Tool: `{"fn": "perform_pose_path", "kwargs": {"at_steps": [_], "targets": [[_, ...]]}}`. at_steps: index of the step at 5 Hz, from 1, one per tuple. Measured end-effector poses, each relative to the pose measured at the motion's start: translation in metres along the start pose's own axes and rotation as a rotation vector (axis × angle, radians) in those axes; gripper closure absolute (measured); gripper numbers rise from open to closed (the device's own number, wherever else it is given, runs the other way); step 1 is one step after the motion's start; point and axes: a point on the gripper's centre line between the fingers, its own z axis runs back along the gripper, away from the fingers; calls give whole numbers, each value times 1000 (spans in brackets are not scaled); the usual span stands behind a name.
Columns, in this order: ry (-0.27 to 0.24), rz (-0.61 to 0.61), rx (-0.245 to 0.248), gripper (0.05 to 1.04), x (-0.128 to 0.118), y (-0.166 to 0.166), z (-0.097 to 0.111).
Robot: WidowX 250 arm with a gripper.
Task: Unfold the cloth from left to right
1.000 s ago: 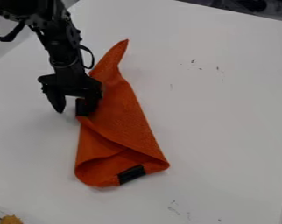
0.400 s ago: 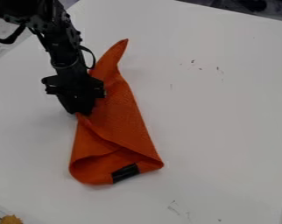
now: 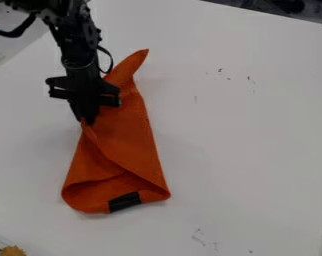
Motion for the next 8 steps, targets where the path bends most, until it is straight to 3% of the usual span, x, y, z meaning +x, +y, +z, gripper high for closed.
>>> {"fn": "perform_pose_path", "kwargs": {"at_steps": [2,3,4,6,8], "targets": [[-74,8,88,1000,21,-30,44],[-122,28,74,1000,31,-63,59],[-111,15,19,1000,36,-99,47],[-99,45,-96,1000,32,-135,14],[-91,29,-143,1000,30,-152,-1]]}}
